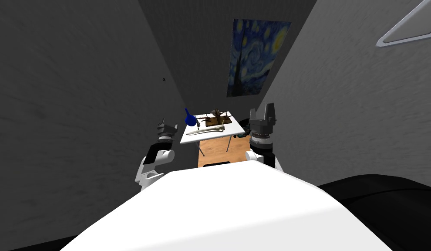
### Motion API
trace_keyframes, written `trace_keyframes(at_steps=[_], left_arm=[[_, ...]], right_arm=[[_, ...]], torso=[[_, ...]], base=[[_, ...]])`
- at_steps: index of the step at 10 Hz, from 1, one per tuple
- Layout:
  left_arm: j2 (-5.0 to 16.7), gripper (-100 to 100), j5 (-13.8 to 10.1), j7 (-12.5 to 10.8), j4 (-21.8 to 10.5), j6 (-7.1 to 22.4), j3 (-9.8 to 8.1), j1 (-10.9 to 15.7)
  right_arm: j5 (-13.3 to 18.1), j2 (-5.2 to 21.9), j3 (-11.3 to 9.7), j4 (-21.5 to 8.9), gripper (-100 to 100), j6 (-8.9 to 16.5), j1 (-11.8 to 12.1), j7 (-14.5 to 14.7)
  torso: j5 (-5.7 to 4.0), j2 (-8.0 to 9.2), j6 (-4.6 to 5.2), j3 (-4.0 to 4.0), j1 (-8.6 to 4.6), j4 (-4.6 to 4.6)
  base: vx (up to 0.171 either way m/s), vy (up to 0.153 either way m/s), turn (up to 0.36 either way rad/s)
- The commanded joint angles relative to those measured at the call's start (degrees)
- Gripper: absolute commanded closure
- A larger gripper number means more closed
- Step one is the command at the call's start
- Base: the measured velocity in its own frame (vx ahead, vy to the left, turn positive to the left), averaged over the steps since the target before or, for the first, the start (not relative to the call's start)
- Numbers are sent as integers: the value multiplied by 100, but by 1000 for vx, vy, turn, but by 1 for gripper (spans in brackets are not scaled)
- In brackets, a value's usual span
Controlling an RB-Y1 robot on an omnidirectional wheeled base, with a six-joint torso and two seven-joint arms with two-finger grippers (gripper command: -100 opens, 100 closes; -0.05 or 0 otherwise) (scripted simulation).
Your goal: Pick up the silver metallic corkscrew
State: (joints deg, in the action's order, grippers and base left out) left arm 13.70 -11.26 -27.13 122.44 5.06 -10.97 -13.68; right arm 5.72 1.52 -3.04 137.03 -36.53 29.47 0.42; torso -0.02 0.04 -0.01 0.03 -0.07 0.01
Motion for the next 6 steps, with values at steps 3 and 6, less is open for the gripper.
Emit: trace_keyframes(at_steps=[3,6], left_arm=[[200,-100,-123,-539,-311,671,-184,312],[282,-100,-181,-859,-466,1178,-266,470]], right_arm=[[0,0,0,0,0,0,0,0],[0,0,0,0,0,0,0,0]], torso=[[-1,1,0,0,-4,0],[-2,-2,2,-1,-10,0]], base=[[-15,-40,-33],[-11,-44,-33]])
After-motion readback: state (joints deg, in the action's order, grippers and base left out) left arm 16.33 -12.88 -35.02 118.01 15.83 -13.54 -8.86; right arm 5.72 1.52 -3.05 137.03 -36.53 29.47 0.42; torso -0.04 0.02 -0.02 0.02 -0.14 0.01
